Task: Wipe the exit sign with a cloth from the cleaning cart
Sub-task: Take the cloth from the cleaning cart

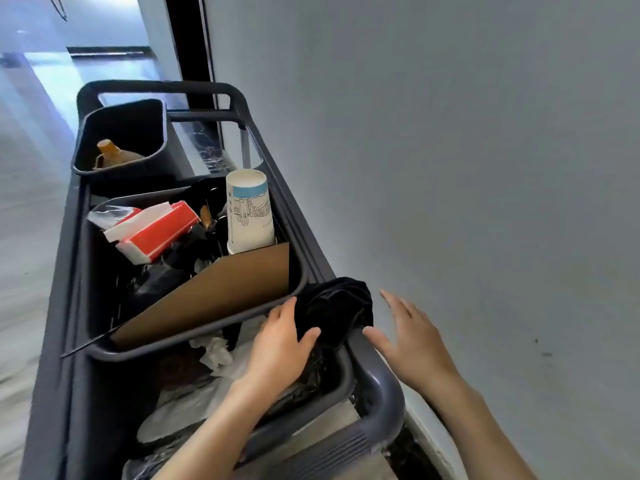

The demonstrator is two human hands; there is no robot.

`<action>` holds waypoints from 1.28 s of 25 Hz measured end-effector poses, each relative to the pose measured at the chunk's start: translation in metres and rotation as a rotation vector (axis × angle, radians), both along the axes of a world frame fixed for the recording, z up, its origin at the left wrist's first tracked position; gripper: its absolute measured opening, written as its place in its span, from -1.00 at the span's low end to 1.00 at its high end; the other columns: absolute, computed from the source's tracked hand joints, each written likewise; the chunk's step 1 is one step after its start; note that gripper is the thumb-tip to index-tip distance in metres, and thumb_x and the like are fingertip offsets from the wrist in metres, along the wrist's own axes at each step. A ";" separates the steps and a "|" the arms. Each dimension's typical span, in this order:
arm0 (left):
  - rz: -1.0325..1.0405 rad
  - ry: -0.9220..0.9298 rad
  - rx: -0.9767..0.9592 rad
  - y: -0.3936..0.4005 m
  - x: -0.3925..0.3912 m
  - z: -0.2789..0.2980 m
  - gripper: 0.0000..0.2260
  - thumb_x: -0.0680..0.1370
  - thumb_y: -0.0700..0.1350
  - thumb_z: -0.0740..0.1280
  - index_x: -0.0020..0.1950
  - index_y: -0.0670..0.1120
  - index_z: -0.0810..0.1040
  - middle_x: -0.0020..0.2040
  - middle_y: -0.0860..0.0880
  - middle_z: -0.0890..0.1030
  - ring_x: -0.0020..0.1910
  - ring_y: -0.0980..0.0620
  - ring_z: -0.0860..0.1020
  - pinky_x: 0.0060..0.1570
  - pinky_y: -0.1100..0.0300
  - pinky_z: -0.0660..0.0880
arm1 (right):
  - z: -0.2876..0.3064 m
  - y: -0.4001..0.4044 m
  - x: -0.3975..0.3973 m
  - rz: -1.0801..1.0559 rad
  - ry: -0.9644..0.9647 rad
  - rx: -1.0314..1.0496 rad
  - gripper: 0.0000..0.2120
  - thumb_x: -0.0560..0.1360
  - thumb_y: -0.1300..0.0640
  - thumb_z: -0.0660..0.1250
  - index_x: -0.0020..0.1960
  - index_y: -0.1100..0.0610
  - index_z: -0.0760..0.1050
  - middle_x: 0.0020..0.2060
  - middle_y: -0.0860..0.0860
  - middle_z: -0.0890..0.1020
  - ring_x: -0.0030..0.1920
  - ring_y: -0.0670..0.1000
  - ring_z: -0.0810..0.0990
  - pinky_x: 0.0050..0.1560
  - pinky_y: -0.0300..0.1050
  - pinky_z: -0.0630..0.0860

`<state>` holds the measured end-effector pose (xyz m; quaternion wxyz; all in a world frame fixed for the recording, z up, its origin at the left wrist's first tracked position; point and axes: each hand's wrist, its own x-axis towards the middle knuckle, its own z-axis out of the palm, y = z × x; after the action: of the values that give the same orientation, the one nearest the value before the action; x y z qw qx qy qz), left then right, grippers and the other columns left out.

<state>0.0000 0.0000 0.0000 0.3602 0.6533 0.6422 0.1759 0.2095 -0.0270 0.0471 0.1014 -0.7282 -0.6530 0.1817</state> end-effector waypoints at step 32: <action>-0.382 -0.518 -0.059 -0.044 0.155 0.081 -0.95 0.57 -0.07 0.45 -0.04 0.09 0.66 -0.11 0.11 0.74 -0.10 0.17 0.70 -0.06 0.16 0.60 | 0.051 -0.128 0.138 -0.440 0.720 0.231 -0.85 0.40 -0.10 0.44 -0.08 -0.26 0.50 -0.15 -0.34 0.63 -0.17 -0.26 0.64 -0.23 -0.40 0.48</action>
<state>0.1551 -0.0445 0.0812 0.5570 0.6848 0.3997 0.2470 0.3479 -0.1552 0.0980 0.4397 -0.7239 -0.4214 0.3241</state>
